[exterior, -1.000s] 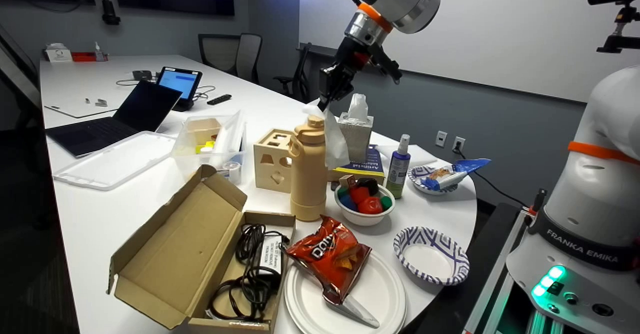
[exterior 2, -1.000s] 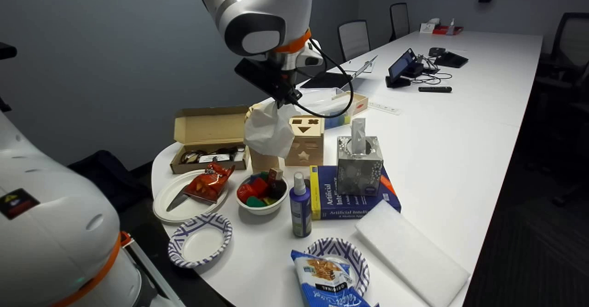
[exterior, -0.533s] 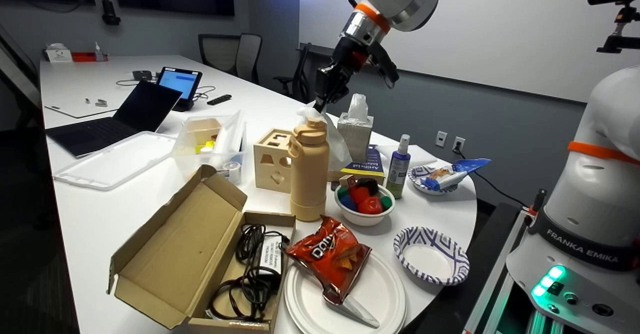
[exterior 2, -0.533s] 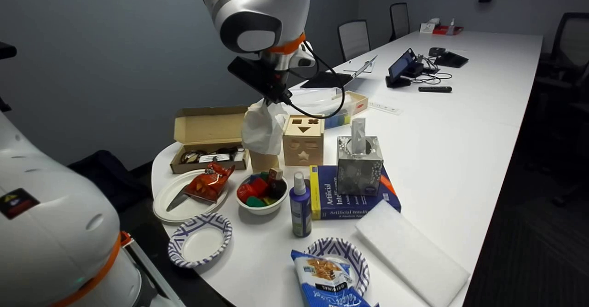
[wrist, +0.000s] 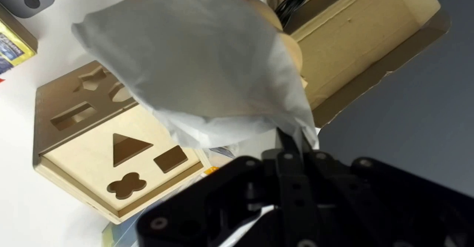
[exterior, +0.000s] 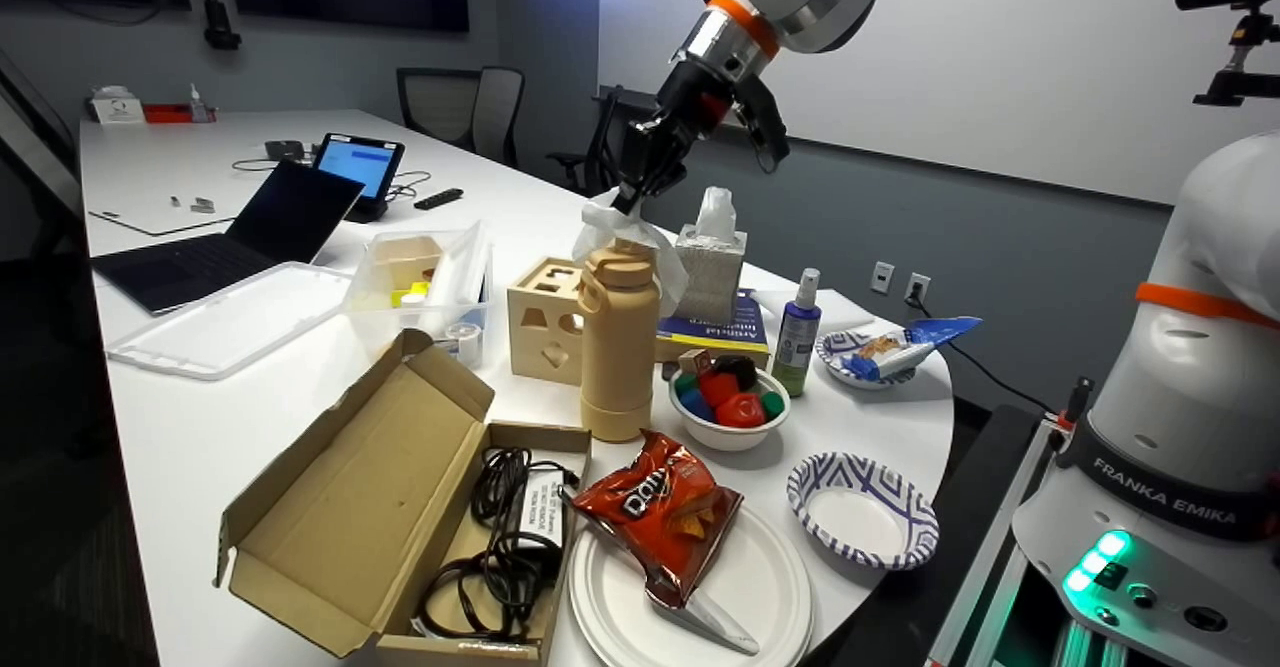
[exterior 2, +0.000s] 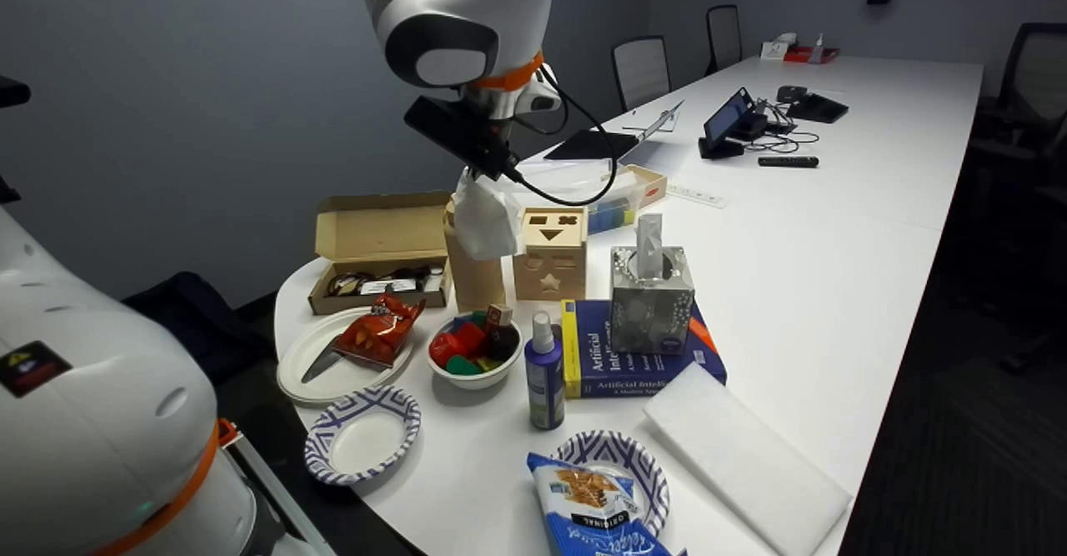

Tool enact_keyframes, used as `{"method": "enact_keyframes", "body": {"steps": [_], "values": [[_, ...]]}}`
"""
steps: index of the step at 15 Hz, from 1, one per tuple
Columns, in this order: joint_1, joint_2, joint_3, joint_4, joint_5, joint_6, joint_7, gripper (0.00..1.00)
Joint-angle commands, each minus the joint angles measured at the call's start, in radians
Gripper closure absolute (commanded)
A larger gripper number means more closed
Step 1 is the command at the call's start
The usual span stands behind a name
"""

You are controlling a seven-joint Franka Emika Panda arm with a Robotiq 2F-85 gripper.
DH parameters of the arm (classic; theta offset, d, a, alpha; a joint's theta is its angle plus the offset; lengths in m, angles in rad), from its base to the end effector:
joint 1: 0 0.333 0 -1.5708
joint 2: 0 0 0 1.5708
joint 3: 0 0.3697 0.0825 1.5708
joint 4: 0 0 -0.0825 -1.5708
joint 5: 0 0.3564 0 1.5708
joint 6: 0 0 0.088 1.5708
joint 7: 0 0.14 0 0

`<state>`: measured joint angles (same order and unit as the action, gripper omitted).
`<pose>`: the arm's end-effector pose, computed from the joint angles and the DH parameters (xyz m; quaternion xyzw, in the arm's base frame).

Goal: Pick up the napkin and wipe the bottle

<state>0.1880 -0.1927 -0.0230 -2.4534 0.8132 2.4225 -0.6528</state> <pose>0.4429 0.0927 0.4308 -0.9490 -0.1110 -0.1404 0.2595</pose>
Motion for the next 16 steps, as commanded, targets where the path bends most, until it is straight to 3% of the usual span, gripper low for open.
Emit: {"method": "enact_keyframes", "body": {"steps": [1,8,16], "values": [[-0.014,-0.015,0.009,0.009,0.025,-0.077,-0.04,1.0],[-0.018,-0.043,0.024,-0.009,0.014,-0.141,-0.052,1.0],[-0.047,-0.065,0.044,-0.037,-0.073,-0.119,0.063,1.0]]}}
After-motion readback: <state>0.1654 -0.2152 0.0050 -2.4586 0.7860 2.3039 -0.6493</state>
